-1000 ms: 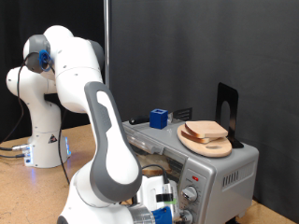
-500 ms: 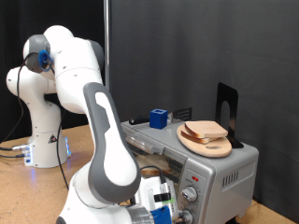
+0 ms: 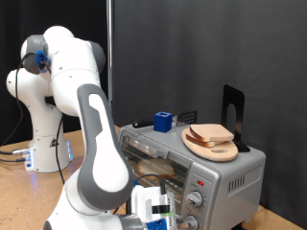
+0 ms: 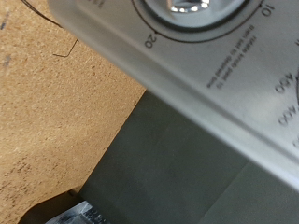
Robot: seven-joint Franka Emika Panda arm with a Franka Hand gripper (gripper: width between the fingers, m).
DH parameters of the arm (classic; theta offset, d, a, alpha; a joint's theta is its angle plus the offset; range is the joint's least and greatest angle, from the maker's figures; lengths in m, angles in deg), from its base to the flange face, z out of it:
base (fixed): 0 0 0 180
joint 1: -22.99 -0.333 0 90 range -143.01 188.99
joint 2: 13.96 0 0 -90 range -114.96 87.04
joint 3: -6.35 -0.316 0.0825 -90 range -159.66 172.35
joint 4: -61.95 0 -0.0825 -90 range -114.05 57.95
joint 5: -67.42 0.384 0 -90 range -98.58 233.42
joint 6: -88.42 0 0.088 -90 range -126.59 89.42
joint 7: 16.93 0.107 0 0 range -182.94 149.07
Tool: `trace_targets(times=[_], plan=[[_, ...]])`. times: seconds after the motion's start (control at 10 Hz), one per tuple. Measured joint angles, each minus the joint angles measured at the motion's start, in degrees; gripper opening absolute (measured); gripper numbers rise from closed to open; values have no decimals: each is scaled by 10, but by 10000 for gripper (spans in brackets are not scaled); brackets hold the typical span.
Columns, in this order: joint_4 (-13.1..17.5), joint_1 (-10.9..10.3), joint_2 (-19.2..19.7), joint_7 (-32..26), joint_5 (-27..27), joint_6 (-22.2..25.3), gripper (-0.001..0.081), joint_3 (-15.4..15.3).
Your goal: Make a piece of toast with the oven
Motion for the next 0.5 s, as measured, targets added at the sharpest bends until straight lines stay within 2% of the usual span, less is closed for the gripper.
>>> trace_targets(times=[0.1,0.2,0.3,0.4,0.5], plan=[[1,8,-2,20,0,14,608,0],[2,17,-8,47,-2,39,608,1],[0,29,-16,74,-6,72,756,2],[-5,39,-25,92,-13,106,756,4],[-11,45,-34,109,-28,129,800,11]])
